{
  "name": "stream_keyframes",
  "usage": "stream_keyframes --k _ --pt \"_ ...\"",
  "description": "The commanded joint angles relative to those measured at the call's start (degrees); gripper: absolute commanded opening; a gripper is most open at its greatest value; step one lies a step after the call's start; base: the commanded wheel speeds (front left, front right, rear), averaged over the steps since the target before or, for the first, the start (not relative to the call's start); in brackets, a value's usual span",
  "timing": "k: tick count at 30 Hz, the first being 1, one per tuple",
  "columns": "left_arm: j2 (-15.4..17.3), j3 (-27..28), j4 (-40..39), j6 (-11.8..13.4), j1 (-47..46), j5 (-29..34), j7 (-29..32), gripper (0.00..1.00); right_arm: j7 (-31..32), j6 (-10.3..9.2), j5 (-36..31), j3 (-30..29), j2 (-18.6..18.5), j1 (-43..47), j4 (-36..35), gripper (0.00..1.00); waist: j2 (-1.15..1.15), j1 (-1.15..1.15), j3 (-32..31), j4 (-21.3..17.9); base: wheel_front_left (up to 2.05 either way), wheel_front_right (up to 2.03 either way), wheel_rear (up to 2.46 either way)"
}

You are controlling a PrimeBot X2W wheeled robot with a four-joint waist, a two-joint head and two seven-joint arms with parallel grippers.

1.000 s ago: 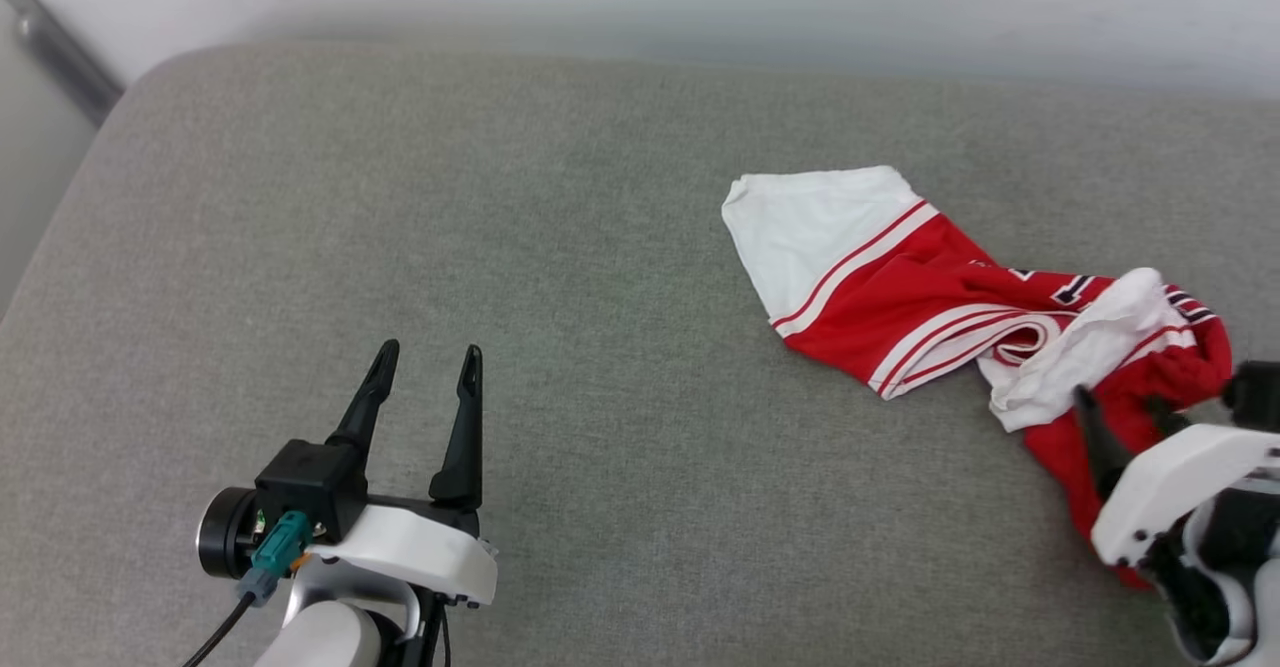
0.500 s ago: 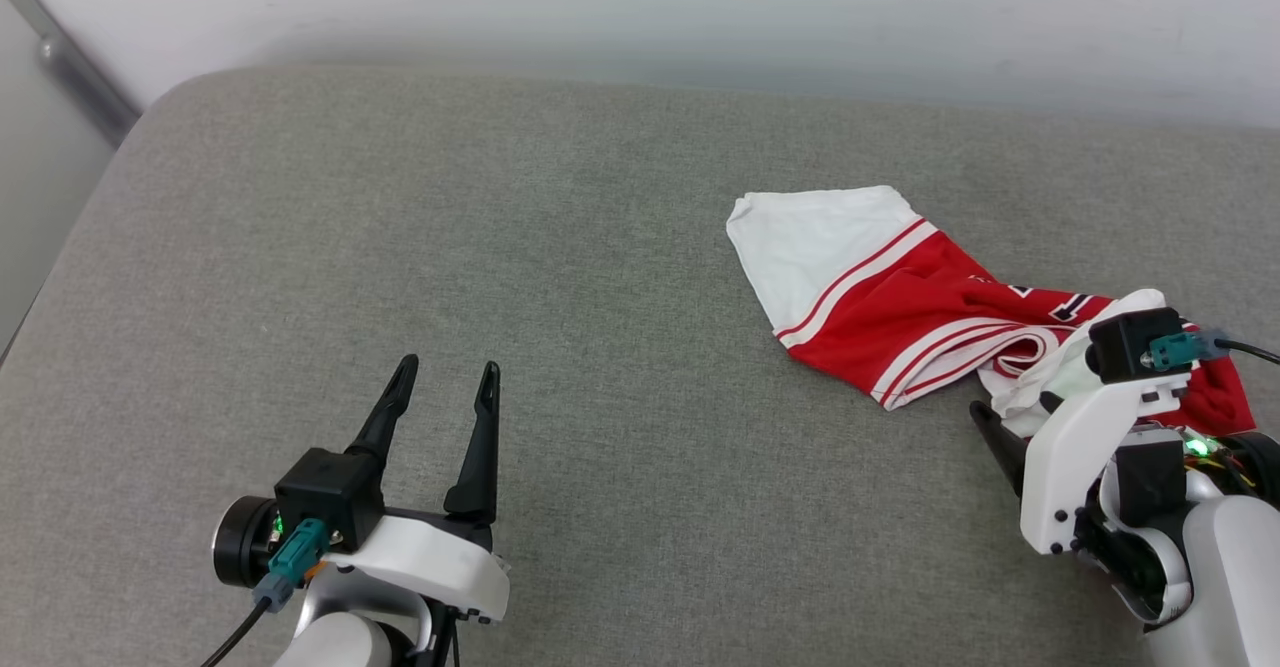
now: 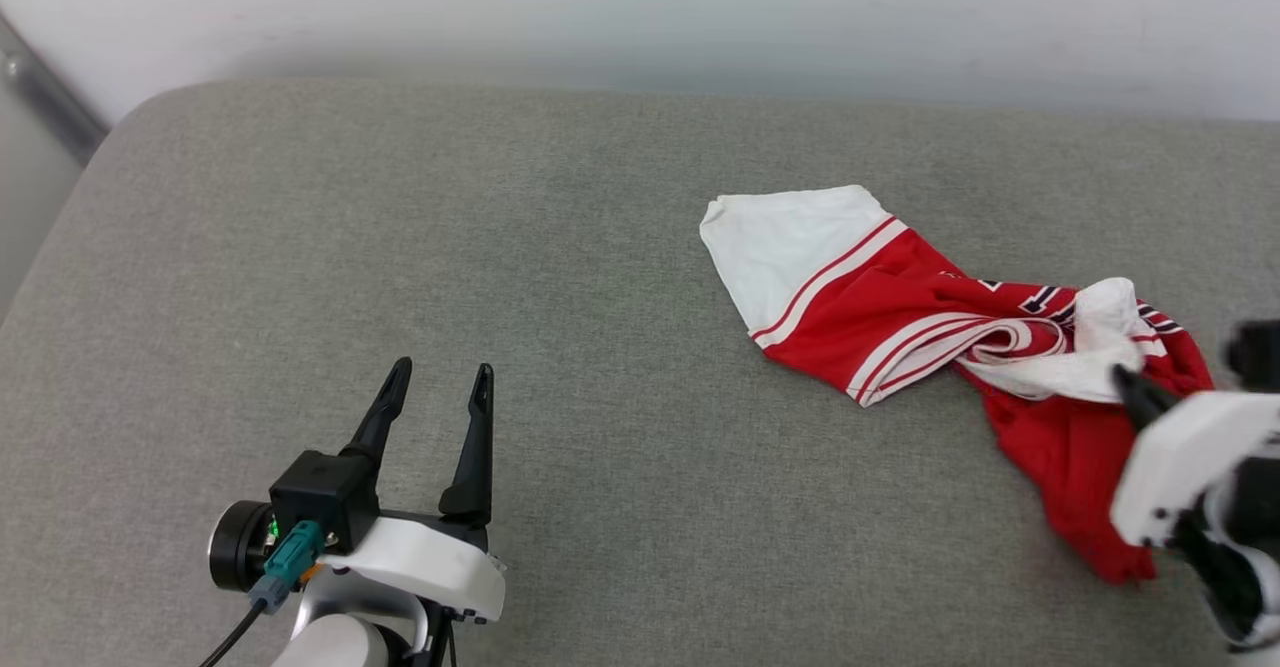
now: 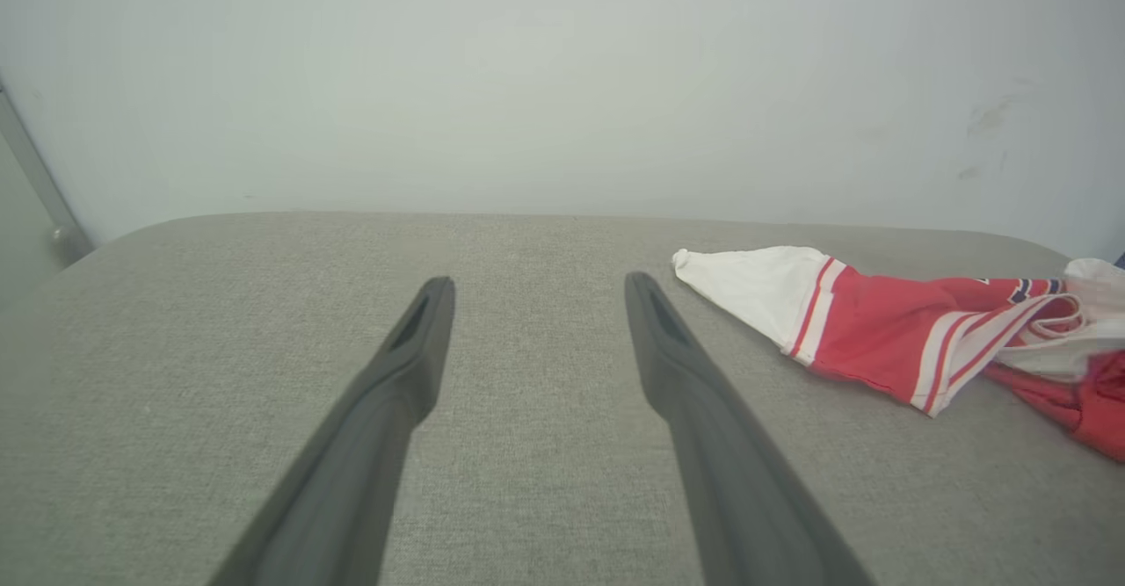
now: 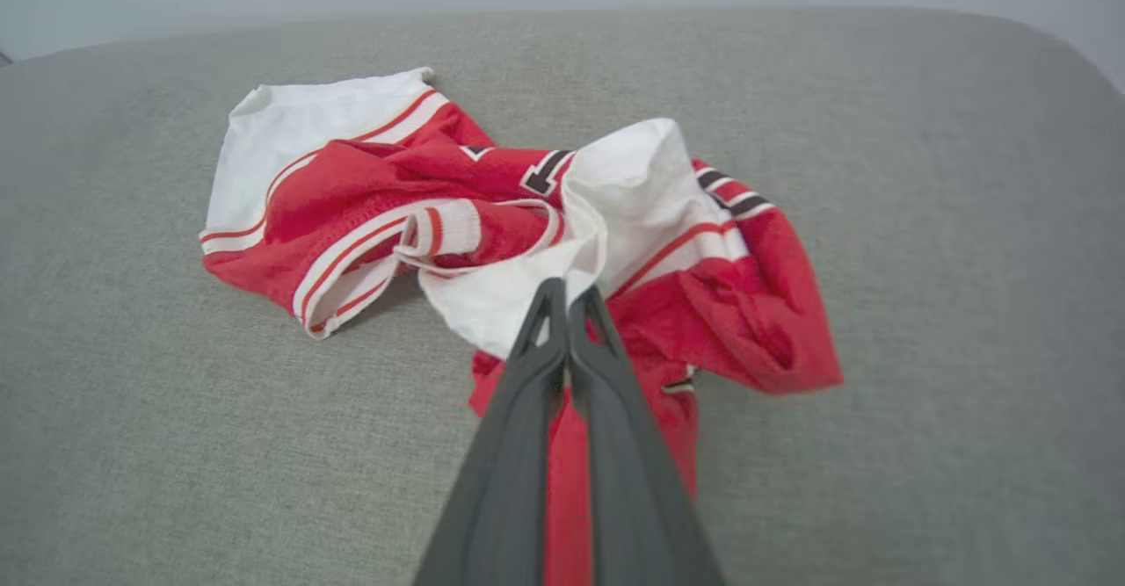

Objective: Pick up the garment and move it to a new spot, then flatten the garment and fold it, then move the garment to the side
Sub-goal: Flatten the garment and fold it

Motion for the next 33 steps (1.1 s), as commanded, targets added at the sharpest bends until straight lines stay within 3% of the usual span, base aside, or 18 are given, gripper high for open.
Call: stream_keyframes --k 1,7,13,14,15,16,24,33 --pt "0.25 0.07 -0.07 0.11 0.35 0.01 -0.26 1.00 0.06 -0.02 -0.41 -1.36 0.29 1.25 -0.78 0.00 0.00 0.00 -0.14 -0.36 0.00 0.00 0.00" --pt "0.60 0.05 -0.37 0.41 0.63 -0.15 -0.14 1.00 3.00 -0.02 0.15 -16.47 4.21 8.54 -4.42 0.00 0.00 0.00 -0.46 -1.28 0.00 0.00 0.00" --pt "0.91 -0.28 -0.43 0.35 0.66 -0.26 0.32 1.00 2.96 -0.02 1.69 -25.61 5.82 11.09 6.59 0.00 0.00 0.00 -0.87 -1.43 0.00 0.00 0.00" --pt "0.91 -0.33 -0.46 0.36 0.64 -0.25 0.36 1.00 2.55 -0.02 1.12 -26.02 5.87 11.09 8.91 0.20 0.00 0.00 -0.92 -1.41 0.00 0.00 0.00" --pt "0.94 -0.36 -0.46 0.37 0.61 -0.24 0.41 1.00 1.74 -0.02 0.98 -26.25 5.90 10.61 10.84 0.79 0.00 0.00 -0.99 -1.39 0.00 0.00 0.00" --pt "1.05 -0.38 -0.45 0.40 0.61 -0.26 0.47 1.00 0.64 -0.03 0.95 -26.41 5.97 9.90 12.77 1.00 0.00 0.00 -1.07 -1.40 0.00 0.00 0.00" --pt "2.05 -0.19 -1.07 1.03 1.36 -0.37 0.96 1.00 -14.94 -0.02 -0.07 -24.91 5.68 7.03 13.74 1.00 0.00 0.00 -2.43 -1.85 0.00 0.00 0.00" --pt "2.43 -0.43 -1.67 1.87 2.85 -0.63 1.56 1.00 -26.55 -0.02 -1.76 -16.75 6.09 9.54 2.10 1.00 0.00 0.00 -5.23 -2.64 0.00 0.00 0.00"
